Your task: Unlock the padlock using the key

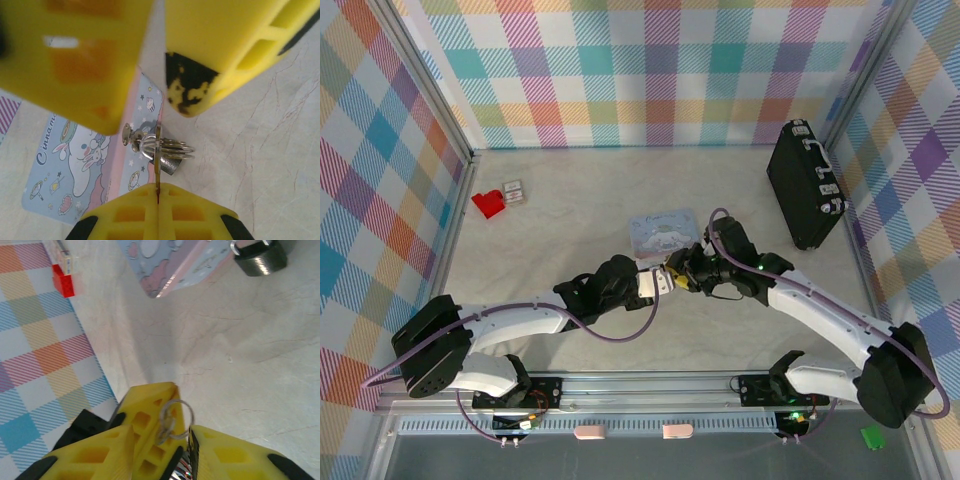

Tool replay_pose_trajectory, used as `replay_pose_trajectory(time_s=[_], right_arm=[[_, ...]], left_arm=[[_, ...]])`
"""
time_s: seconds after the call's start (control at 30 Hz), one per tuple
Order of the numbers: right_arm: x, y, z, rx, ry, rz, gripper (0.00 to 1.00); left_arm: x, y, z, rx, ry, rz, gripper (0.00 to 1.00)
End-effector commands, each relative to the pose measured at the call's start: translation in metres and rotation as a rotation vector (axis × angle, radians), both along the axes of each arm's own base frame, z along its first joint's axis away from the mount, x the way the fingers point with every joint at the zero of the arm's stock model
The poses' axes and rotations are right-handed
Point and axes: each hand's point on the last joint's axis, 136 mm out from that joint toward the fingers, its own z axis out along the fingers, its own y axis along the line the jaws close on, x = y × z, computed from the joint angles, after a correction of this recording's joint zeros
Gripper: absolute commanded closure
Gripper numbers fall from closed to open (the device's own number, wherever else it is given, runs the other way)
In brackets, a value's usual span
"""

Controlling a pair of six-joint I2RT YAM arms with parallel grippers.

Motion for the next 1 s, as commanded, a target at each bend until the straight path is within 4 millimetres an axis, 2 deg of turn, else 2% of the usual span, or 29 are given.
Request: replay_pose_trajectory(time_s=[0.0, 0.2, 0.53, 0.67, 0.97], right_arm=[[-0.002, -0.002, -0.003, -0.030, 0.034, -0.003, 0.67], [0.000, 0.005, -0.006, -0.013, 0.047, 0.011, 0.72], [0.000, 0.011, -0.006, 0.013, 0.057, 0.028, 0.73], [-0.002, 0.018, -0.009, 0.034, 0.081, 0.055, 0.77], [-0.001, 0.007, -0.009, -0.012, 0.051, 0.028, 0.89]], left_arm=[[0.004, -0.012, 0.020, -0.039, -0.051, -0.010, 1.00], [0.005, -0.014, 0.019, -0.033, -0.053, -0.015, 1.00], [0.005, -0.017, 0.011, -0.018, -0.044, -0.017, 1.00], [0.006, -0.019, 0.016, -0.050, -0.050, -0.010, 1.00], [0.008, -0.016, 0.015, -0.042, -0.056, 0.007, 1.00]])
